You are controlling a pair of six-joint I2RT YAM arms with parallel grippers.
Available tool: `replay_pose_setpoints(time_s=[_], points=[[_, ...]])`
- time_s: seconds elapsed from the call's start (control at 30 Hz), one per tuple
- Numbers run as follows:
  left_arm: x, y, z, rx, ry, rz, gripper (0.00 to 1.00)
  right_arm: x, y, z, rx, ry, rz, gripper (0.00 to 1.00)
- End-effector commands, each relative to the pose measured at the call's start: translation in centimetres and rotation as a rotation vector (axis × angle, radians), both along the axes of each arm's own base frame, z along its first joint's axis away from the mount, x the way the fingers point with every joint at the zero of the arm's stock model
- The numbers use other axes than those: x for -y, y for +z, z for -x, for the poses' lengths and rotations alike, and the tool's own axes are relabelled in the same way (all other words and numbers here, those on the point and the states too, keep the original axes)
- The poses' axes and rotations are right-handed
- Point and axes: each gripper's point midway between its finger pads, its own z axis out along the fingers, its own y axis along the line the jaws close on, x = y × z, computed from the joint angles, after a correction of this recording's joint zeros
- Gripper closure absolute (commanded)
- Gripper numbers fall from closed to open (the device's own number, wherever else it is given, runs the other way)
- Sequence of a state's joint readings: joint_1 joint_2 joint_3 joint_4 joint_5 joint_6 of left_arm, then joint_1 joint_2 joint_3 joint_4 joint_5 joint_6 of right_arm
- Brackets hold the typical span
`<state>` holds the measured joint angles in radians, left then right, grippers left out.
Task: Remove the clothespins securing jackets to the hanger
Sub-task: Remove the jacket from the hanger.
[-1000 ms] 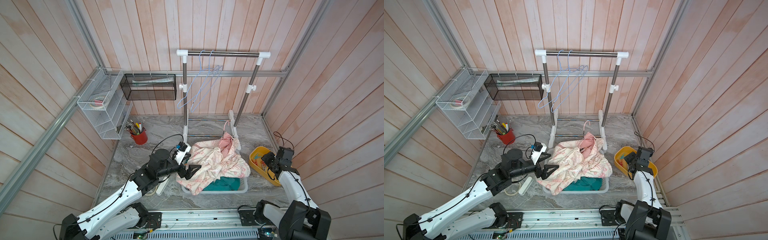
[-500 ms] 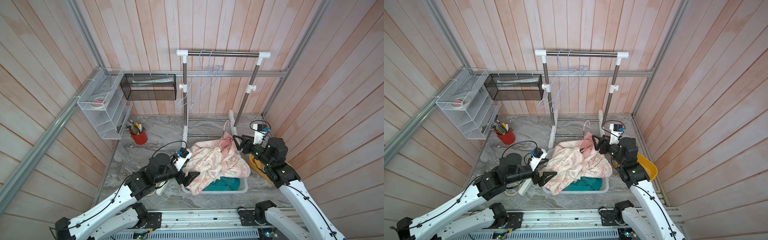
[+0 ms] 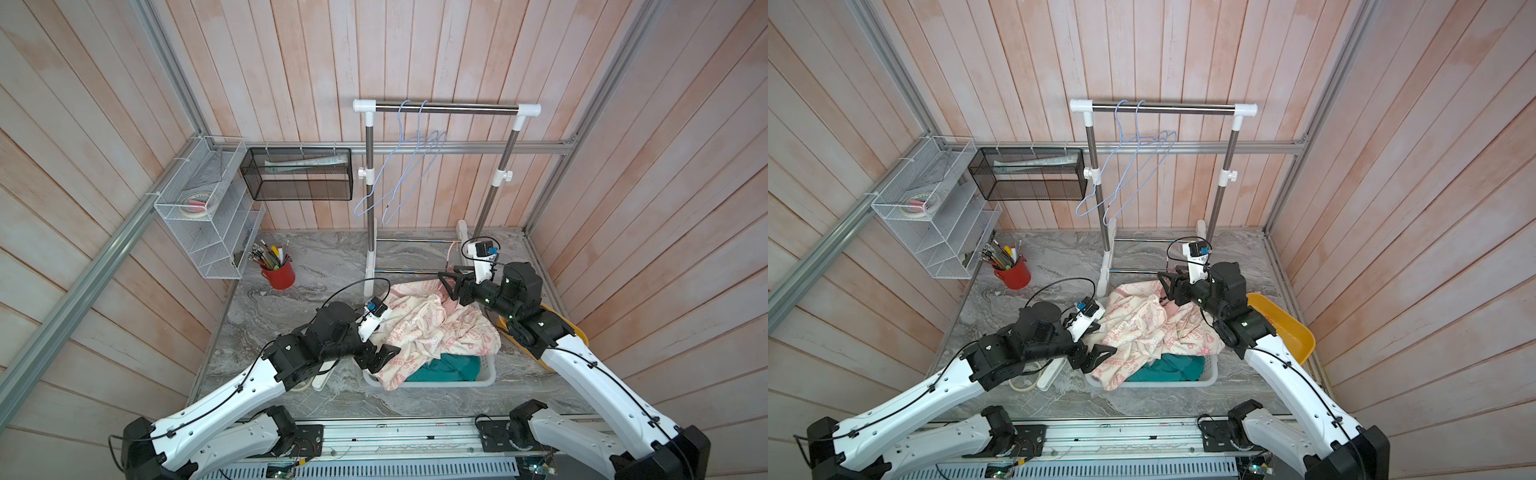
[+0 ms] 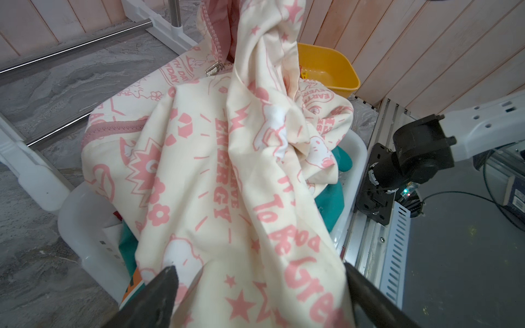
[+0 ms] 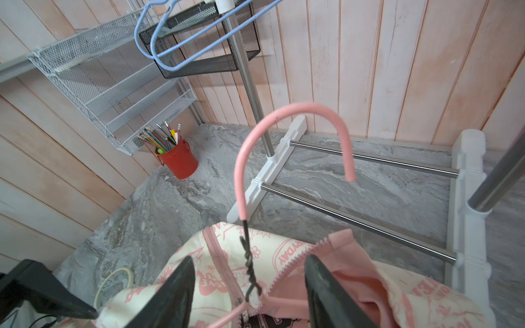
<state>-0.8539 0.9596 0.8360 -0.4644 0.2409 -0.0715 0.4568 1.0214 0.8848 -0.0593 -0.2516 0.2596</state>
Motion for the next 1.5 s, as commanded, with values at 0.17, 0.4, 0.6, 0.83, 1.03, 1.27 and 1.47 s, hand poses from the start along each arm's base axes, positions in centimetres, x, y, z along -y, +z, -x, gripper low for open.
replay_pose_setpoints(time_s=[0.17, 0.4, 0.6, 0.83, 1.03, 1.27, 1.47], points=[[0.1, -0.1, -0.1, -0.009, 0.004, -0.023, 0.16, -1.2, 0.7, -0.8, 0.028, 0.047, 0.02, 0.61], [-0.2, -0.2, 0.8, -0.016, -0.029, -0.076, 0.17, -1.1, 0.9, -0.5, 0.035, 0.046, 0.007, 0.99], [-0.2, -0.8, 0.0, -0.01, -0.006, -0.122, 0.37, -0.8, 0.8, -0.8, 0.033, 0.026, 0.013, 1.0], [-0.2, -0.7, 0.2, -0.03, -0.016, -0.132, 0.62, -0.5, 0.9, -1.6, 0.033, -0.011, 0.025, 1.0], [-0.4, 0.0, 0.4, -0.034, -0.007, -0.122, 0.97, 0.5, 0.5, -2.9, 0.024, -0.083, 0.048, 1.0], [-0.7, 4.3, 0.3, 0.028, 0.043, 0.01, 1.0, 3.1, 0.3, -5.1, 0.0, -0.195, 0.076, 1.0], [-1.2, 7.6, 0.4, 0.083, 0.071, 0.124, 1.0, 5.0, -0.1, -6.2, -0.023, -0.261, 0.089, 1.0]])
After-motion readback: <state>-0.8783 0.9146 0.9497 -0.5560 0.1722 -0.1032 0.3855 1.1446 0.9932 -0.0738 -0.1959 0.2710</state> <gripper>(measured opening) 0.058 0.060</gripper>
